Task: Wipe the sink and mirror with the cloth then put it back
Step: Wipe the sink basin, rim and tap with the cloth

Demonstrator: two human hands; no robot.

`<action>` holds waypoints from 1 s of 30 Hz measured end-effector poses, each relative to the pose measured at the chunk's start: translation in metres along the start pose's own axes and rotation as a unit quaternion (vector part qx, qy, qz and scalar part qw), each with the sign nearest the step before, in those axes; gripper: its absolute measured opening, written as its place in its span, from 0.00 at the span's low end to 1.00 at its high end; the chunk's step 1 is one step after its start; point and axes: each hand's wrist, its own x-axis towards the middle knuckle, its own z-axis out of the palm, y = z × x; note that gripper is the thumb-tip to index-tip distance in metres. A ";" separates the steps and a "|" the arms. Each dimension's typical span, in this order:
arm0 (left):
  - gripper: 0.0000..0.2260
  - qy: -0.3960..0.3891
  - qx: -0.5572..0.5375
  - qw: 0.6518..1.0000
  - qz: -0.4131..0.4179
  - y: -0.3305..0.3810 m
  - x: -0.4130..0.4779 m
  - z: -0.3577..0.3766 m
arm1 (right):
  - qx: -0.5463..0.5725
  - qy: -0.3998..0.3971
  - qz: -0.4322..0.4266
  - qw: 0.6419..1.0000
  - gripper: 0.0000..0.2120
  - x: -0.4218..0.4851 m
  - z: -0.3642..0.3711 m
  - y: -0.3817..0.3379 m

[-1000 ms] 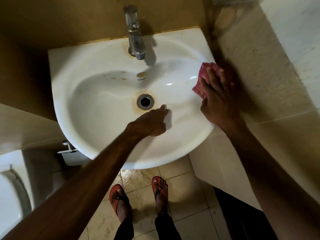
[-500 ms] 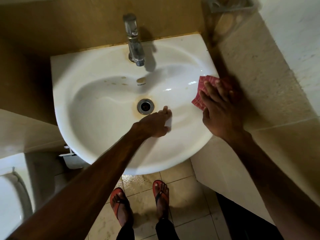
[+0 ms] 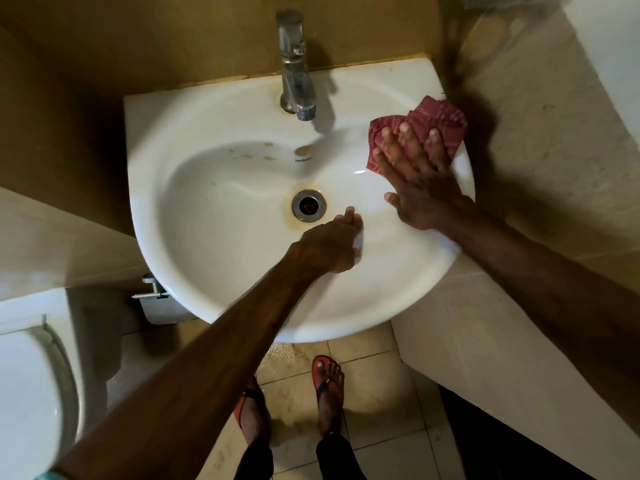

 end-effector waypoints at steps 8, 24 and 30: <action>0.19 0.112 0.038 0.989 -0.090 -0.006 -0.023 0.003 | -0.013 -0.077 -0.114 0.990 0.31 0.026 0.009 -0.053; 0.21 0.071 0.019 0.992 -0.099 -0.009 -0.029 0.004 | 0.166 -0.144 -0.018 0.975 0.35 -0.033 -0.036 0.009; 0.20 0.096 -0.052 0.988 -0.110 -0.023 -0.039 -0.004 | 0.214 -0.172 -0.060 0.960 0.36 0.009 -0.022 -0.036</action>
